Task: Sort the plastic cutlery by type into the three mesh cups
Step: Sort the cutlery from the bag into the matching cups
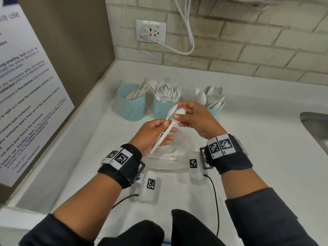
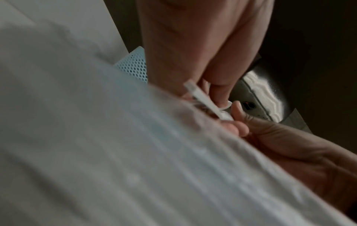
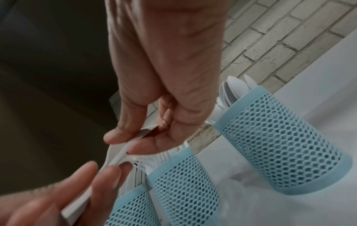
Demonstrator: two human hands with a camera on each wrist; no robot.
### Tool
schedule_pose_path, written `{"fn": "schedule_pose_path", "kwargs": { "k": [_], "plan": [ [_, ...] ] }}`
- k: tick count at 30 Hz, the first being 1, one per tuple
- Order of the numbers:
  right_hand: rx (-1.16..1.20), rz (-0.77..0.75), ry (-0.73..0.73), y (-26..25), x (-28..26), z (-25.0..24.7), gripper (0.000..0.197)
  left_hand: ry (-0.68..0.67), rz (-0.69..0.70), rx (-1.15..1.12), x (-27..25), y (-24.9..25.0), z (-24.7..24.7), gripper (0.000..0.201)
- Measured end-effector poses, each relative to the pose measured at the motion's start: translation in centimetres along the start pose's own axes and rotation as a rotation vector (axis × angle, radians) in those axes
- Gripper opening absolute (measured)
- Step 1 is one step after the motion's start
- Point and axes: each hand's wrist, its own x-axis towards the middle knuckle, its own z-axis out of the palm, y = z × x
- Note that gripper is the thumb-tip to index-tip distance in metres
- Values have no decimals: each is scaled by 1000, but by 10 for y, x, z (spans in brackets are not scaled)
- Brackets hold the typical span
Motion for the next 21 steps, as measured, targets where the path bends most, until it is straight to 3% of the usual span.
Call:
{"fn": "schedule_pose_path", "kwargs": {
  "k": [4, 9, 14, 18, 21],
  "plan": [
    [-61, -37, 80, 1, 3, 3, 42, 37, 20, 137, 1, -2, 5, 20],
    [30, 8, 134, -2, 7, 2, 40, 143, 65, 203, 9, -6, 9, 22],
    [-99, 40, 146, -7, 7, -1, 39, 104, 92, 252, 12, -7, 17, 17],
    [-171, -75, 474, -29, 9, -25, 29, 86, 72, 296, 15, -7, 18, 18],
    [-184, -297, 827, -51, 3, -48, 30, 51, 37, 395, 16, -8, 13, 15]
  ]
}}
